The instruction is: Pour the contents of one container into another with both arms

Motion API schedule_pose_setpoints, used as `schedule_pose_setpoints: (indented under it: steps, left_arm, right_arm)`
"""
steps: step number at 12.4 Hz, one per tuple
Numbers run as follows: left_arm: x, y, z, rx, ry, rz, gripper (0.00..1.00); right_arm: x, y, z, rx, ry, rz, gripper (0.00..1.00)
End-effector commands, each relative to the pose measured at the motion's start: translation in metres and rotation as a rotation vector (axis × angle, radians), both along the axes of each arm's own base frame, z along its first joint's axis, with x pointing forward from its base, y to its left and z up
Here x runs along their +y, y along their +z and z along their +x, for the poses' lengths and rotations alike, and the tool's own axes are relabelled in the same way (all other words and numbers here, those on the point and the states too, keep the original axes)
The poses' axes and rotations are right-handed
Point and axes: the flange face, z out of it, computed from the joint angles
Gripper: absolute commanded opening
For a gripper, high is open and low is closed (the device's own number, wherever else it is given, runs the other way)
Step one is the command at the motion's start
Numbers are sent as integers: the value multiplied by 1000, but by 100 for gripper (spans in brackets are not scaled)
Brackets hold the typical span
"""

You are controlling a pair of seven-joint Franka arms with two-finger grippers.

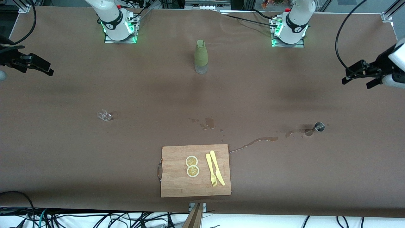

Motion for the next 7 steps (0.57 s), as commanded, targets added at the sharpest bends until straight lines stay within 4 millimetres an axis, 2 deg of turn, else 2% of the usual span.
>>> schedule_pose_setpoints:
  steps: [1, 3, 7]
  left_arm:
    - [-7, 10, -16, 4, 23, 83, 100]
    - [-5, 17, -19, -8, 20, 113, 100]
    - [1, 13, -22, 28, 27, 118, 100]
  right_arm:
    - [3, 1, -9, -28, -41, -14, 100]
    - [5, -1, -8, -25, -44, -16, 100]
    - [5, -1, -7, -25, -45, -15, 100]
